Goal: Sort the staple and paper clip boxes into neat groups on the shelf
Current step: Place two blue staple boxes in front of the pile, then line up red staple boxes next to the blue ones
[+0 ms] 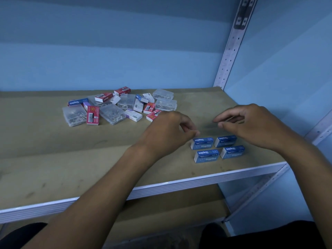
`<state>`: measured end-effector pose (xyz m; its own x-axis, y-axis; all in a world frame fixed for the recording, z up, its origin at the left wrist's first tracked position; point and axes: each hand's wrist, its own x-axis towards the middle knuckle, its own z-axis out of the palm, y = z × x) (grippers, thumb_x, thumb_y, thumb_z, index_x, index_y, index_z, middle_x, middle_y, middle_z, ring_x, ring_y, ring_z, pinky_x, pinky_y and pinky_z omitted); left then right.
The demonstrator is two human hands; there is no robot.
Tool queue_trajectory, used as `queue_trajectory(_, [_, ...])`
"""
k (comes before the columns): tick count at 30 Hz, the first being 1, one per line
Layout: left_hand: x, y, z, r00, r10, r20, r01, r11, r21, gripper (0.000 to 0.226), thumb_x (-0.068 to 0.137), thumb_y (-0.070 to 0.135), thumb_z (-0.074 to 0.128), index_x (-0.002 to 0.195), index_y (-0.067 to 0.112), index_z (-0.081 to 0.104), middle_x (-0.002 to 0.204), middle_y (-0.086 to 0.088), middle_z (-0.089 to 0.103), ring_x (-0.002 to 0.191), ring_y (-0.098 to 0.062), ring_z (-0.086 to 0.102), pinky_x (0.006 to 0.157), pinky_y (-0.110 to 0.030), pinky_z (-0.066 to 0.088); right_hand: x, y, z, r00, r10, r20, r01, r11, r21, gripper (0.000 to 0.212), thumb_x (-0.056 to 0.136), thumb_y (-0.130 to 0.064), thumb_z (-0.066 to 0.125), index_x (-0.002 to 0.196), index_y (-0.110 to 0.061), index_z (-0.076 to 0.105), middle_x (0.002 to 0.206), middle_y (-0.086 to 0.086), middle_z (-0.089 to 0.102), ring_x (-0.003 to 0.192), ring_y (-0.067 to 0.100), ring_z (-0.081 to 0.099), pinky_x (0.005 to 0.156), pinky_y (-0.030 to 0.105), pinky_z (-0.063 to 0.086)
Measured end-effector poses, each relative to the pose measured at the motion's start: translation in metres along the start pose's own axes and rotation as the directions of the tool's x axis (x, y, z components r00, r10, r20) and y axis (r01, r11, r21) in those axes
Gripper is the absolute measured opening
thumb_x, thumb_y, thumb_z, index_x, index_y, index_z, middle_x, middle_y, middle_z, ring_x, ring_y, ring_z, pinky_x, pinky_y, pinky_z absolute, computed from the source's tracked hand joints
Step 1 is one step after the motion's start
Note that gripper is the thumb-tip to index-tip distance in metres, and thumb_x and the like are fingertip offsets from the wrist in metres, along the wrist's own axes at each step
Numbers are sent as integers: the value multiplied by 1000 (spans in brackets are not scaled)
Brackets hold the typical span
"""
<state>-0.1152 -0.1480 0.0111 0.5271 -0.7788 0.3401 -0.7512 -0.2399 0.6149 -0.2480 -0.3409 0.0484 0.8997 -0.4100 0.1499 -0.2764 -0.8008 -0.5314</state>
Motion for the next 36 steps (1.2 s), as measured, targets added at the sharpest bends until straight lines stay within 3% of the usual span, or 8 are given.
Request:
queue_trajectory(2, [-6, -8, -9, 1000, -1, -20, 2, 999, 41, 13, 84, 34, 72, 88, 24, 77, 83, 12, 72, 69, 7, 58, 64, -6, 41, 4, -8, 6, 1000, -26, 0, 26, 1000, 9, 13, 89, -29, 73, 91, -41, 79, 90, -23, 73, 86, -4, 66, 83, 21, 53])
queue_trajectory(6, [-18, -25, -30, 993, -64, -103, 75, 991, 109, 10, 84, 28, 68, 87, 23, 75, 88, 12, 72, 73, 2, 58, 74, -19, 49, 15, -29, 21, 996, -87, 34, 87, 996, 10, 15, 89, -25, 73, 92, -38, 79, 88, -24, 72, 83, -8, 65, 77, 9, 50])
queue_trajectory(11, [-34, -51, -59, 983, -153, -102, 175, 949, 262, 23, 85, 41, 66, 104, 28, 70, 105, 10, 66, 94, -6, 57, 83, -23, 44, 32, -50, 48, 986, -147, 72, 149, 989, -17, 16, 87, -27, 72, 97, -38, 78, 96, -22, 73, 87, -8, 65, 85, 17, 51])
queue_trajectory(15, [-47, -67, -75, 972, -204, -113, 232, 905, 358, 31, 85, 45, 65, 112, 28, 66, 114, 4, 63, 110, -19, 54, 95, -36, 46, 45, -68, 67, 978, -178, 112, 183, 982, -39, 20, 89, -27, 69, 105, -38, 75, 107, -20, 69, 93, -7, 61, 77, 1, 39])
queue_trajectory(23, [-61, -85, -100, 943, -263, -205, 328, 843, 426, 41, 81, 46, 68, 119, 32, 61, 130, 7, 56, 119, -25, 44, 102, -41, 40, 64, -98, 98, 970, -191, 153, 194, 981, 0, 29, 90, -20, 66, 112, -37, 74, 103, -20, 62, 85, -16, 53, 68, -4, 36])
queue_trajectory(25, [-63, -92, -106, 934, -281, -222, 354, 819, 452, 48, 79, 46, 69, 124, 32, 57, 133, 9, 52, 121, -25, 42, 103, -40, 39, 69, -101, 104, 969, -182, 167, 191, 981, -43, 35, 91, -16, 62, 118, -36, 70, 112, -15, 62, 89, -9, 55, 71, 1, 36])
queue_trajectory(29, [-65, -101, -114, 909, -348, -229, 417, 740, 528, 66, 81, 46, 66, 141, 35, 41, 147, 11, 37, 131, -27, 25, 102, -36, 31, 81, -102, 117, 973, -136, 188, 159, 981, -113, 47, 92, -12, 55, 133, -35, 60, 136, -5, 57, 120, 15, 54, 85, 21, 36])
queue_trajectory(36, [-69, -114, -125, 889, -413, -196, 442, 669, 597, 61, 90, 39, 56, 146, 36, 32, 157, 13, 27, 137, -28, 20, 103, -39, 29, 91, -98, 131, 949, -84, 304, 155, 963, -221, 61, 85, -1, 53, 136, -34, 57, 141, 0, 52, 130, 26, 48, 108, 36, 41])
